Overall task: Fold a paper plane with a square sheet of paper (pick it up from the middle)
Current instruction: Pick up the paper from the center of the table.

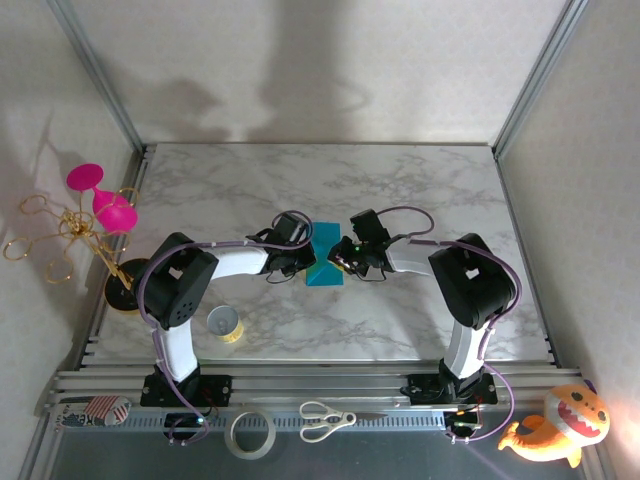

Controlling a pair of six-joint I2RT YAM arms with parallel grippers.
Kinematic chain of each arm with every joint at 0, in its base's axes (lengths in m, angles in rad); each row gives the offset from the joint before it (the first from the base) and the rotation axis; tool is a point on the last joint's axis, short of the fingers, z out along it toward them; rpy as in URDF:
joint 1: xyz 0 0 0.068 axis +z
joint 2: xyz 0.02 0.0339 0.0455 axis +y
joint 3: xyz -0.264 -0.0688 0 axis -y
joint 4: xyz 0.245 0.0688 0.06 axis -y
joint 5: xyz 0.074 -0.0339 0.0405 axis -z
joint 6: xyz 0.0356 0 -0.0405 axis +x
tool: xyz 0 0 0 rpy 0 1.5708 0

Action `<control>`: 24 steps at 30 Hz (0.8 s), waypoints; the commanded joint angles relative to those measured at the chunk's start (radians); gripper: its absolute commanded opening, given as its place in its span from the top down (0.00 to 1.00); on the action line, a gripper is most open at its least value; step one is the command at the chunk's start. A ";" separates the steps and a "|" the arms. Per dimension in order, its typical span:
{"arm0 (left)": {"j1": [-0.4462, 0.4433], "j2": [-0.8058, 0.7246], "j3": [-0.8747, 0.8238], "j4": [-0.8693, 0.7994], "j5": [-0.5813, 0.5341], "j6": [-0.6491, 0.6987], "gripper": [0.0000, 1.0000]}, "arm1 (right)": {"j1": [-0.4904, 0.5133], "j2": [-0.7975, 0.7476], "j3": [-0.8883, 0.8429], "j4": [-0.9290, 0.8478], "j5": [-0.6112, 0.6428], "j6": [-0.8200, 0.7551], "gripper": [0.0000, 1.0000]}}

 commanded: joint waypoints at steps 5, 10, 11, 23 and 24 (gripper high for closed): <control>0.007 -0.003 -0.031 -0.035 0.002 -0.018 0.93 | 0.003 0.042 0.022 0.054 -0.054 0.000 0.77; 0.007 0.000 -0.033 -0.033 0.003 -0.019 0.94 | 0.005 0.037 0.006 0.097 -0.075 0.006 0.78; 0.007 0.001 -0.033 -0.035 0.003 -0.019 0.93 | 0.006 0.034 0.000 0.107 -0.077 0.009 0.79; 0.008 -0.015 -0.028 -0.029 0.004 -0.022 0.93 | 0.009 0.058 -0.012 0.151 -0.089 0.023 0.85; 0.008 -0.020 -0.027 -0.027 0.005 -0.025 0.93 | 0.009 0.060 -0.012 0.155 -0.090 0.026 0.86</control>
